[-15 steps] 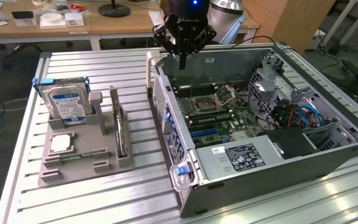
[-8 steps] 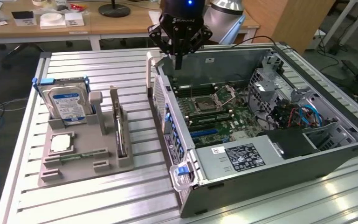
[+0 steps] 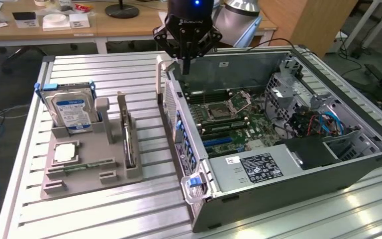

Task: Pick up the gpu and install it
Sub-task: 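Reach for the gpu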

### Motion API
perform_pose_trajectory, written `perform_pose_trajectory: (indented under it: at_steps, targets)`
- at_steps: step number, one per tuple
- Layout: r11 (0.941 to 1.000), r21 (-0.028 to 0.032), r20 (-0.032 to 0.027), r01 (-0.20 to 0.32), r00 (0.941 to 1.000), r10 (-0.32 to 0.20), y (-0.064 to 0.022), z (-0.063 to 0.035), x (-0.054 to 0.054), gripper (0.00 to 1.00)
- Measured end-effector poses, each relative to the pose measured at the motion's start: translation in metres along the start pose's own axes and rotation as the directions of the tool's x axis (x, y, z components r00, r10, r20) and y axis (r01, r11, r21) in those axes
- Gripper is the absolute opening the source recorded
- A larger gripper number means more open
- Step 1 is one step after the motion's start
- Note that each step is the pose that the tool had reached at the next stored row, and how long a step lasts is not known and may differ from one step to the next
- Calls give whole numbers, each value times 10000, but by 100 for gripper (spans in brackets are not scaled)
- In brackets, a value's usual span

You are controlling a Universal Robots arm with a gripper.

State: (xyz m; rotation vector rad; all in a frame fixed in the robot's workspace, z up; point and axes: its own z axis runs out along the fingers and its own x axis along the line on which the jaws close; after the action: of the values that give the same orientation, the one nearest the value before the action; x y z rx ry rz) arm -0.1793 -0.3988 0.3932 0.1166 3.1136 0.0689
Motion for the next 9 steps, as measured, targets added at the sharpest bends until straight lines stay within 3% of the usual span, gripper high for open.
perform_pose_trajectory:
  at_steps: [9]
  targets:
    - [10000, 0, 0, 1, 10000, -1, -7, -3, 96, 11]
